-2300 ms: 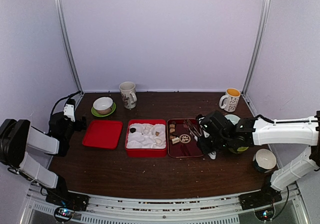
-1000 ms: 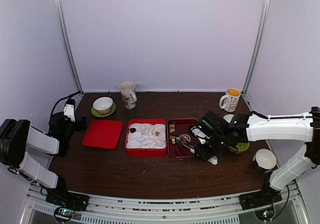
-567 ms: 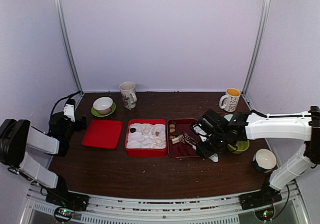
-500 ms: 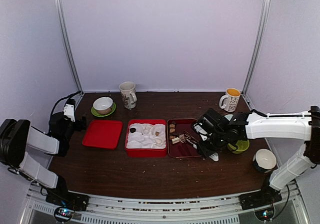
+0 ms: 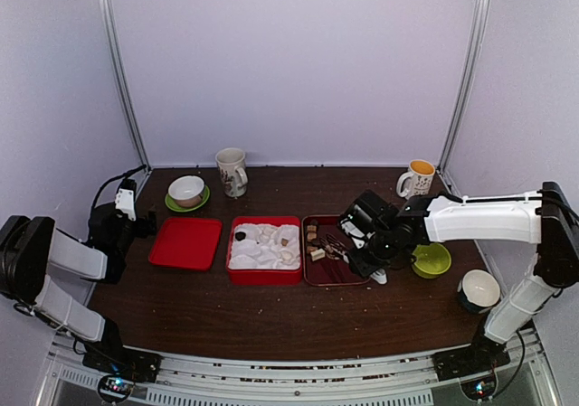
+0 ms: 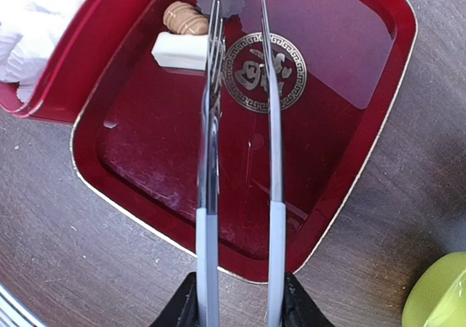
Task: Pack the chocolate
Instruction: Adjust the fake chocolate on the plate, then pick up the fake chocolate from the plate.
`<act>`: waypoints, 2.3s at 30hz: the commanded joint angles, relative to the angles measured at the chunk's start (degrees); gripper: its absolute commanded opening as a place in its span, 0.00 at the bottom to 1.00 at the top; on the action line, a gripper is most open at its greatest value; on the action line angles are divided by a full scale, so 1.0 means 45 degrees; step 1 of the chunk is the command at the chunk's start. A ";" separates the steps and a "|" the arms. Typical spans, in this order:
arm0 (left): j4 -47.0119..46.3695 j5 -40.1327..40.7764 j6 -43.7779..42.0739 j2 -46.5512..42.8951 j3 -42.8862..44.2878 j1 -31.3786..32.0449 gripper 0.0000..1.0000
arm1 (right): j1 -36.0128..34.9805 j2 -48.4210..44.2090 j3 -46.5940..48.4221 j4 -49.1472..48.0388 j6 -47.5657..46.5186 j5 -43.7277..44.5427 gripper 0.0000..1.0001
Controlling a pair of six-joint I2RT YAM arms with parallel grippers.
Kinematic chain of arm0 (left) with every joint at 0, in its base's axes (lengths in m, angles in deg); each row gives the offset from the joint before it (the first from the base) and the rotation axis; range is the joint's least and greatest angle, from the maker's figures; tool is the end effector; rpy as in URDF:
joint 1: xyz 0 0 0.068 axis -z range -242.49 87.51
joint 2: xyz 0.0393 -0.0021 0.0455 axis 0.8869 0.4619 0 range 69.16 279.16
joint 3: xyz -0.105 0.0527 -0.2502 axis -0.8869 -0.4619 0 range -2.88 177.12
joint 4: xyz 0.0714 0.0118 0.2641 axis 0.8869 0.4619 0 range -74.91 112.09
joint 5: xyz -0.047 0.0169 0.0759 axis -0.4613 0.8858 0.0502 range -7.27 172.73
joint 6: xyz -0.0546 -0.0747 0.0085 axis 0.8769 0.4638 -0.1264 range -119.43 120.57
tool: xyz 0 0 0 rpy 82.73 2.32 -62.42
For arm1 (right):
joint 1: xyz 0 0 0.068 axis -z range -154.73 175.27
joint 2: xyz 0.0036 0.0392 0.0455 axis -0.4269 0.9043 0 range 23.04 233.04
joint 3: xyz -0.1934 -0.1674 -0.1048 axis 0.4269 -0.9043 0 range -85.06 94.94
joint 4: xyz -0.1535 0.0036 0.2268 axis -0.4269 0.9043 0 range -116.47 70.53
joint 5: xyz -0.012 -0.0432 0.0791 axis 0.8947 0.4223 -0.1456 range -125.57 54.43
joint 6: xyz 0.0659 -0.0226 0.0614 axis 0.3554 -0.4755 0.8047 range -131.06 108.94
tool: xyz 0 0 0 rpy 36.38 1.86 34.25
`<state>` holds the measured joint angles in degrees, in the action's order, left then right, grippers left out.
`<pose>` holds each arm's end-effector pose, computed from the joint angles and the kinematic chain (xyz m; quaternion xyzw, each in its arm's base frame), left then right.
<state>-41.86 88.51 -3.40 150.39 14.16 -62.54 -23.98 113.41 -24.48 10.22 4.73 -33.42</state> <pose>0.3015 0.0087 0.1519 -0.0078 0.7501 0.0609 0.6584 0.2233 0.2544 0.1606 -0.2781 0.9385 0.0940 0.1817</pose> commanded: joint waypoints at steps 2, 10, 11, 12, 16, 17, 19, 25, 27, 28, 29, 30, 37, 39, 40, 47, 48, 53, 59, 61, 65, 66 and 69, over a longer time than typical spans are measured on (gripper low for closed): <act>-0.0683 0.0063 0.0022 0.0067 0.0186 -0.0123 0.98 | 0.0183 0.0290 0.0446 0.0046 -0.0419 -0.0184 0.32; -0.0671 0.0063 0.0022 0.0064 0.0188 -0.0123 0.98 | 0.0169 -0.0127 0.0234 0.0367 -0.0840 -0.1777 0.31; -0.0666 0.0048 0.0027 0.0072 0.0180 -0.0122 0.98 | 0.0182 -0.0197 0.0150 0.0371 -0.0893 -0.2062 0.31; -0.0668 0.0061 0.0023 0.0073 0.0189 -0.0124 0.98 | 0.0184 -0.0257 0.0030 0.0381 -0.0926 -0.2395 0.30; -0.0673 0.0058 0.0022 0.0068 0.0196 -0.0124 0.98 | 0.0154 -0.0506 -0.0336 0.0480 -0.0892 -0.3011 0.30; -0.0666 0.0067 0.0032 0.0073 0.0184 -0.0125 0.98 | 0.0136 -0.0628 -0.0419 0.0561 -0.0860 -0.2975 0.30; -0.0673 0.0063 0.0032 0.0071 0.0184 -0.0122 0.98 | 0.0144 -0.0929 -0.0503 0.0688 -0.0853 -0.2886 0.30; -0.0679 0.0063 0.0039 0.0067 0.0189 -0.0115 0.98 | 0.0141 -0.1525 -0.0688 0.0803 -0.1210 -0.2980 0.30; -0.0680 0.0063 0.0027 0.0070 0.0182 -0.0124 0.98 | 0.0145 -0.1525 -0.0609 0.0920 -0.1336 -0.2652 0.30; -0.0672 0.0063 0.0028 0.0066 0.0179 -0.0115 0.98 | 0.0145 -0.1537 -0.0573 0.1004 -0.1389 -0.2466 0.30; -0.0676 0.0063 0.0023 0.0073 0.0179 -0.0123 0.98 | 0.0145 -0.1555 -0.0527 0.1073 -0.1467 -0.2333 0.30; -0.0676 0.0065 0.0022 0.0069 0.0179 -0.0124 0.98 | 0.0150 -0.1592 -0.0504 0.1126 -0.1543 -0.2251 0.30; -0.0675 0.0063 0.0028 0.0073 0.0179 -0.0115 0.98 | 0.0104 -0.2053 -0.0366 0.1236 -0.2270 -0.2315 0.32; -0.0666 0.0053 0.0024 0.0074 0.0183 -0.0122 0.98 | 0.0088 -0.2059 -0.0293 0.1253 -0.2461 -0.2349 0.32; -0.0677 0.0062 0.0027 0.0071 0.0184 -0.0124 0.98 | 0.0064 -0.2011 -0.0226 0.1275 -0.2563 -0.2360 0.33; -0.0670 0.0062 0.0023 0.0072 0.0179 -0.0109 0.98 | -0.0139 -0.1236 0.0473 0.1167 -0.3244 -0.2416 0.35; -0.0668 0.0063 0.0022 0.0073 0.0179 -0.0123 0.98 | -0.0130 -0.1117 0.0585 0.1150 -0.3254 -0.2381 0.35; -0.0681 0.0063 0.0024 0.0062 0.0181 -0.0125 0.98 | -0.0167 -0.0551 0.0851 0.1098 -0.3241 -0.2494 0.36; -0.0670 0.0063 0.0032 0.0064 0.0183 -0.0110 0.98 | -0.0162 -0.0474 0.0659 0.1239 -0.3135 -0.2321 0.38; -0.0675 0.0062 0.0025 0.0073 0.0187 -0.0124 0.98 | -0.0172 -0.0500 0.0513 0.1190 -0.3059 -0.2298 0.39; -0.0665 0.0063 0.0022 0.0068 0.0189 -0.0123 0.98 | -0.0173 -0.0307 0.0368 0.1085 -0.2893 -0.2186 0.39; -0.0668 0.0063 0.0022 0.0073 0.0185 -0.0124 0.98 | -0.0168 -0.0247 0.0367 0.1068 -0.2858 -0.2179 0.39; -0.0674 0.0061 0.0032 0.0072 0.0191 -0.0123 0.98 | -0.0169 -0.0091 0.0403 0.1073 -0.2718 -0.2158 0.39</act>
<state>-41.86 88.51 -3.40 150.39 14.16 -62.54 -24.51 111.86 -22.47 15.90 -8.91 -44.50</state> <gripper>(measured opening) 0.978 0.392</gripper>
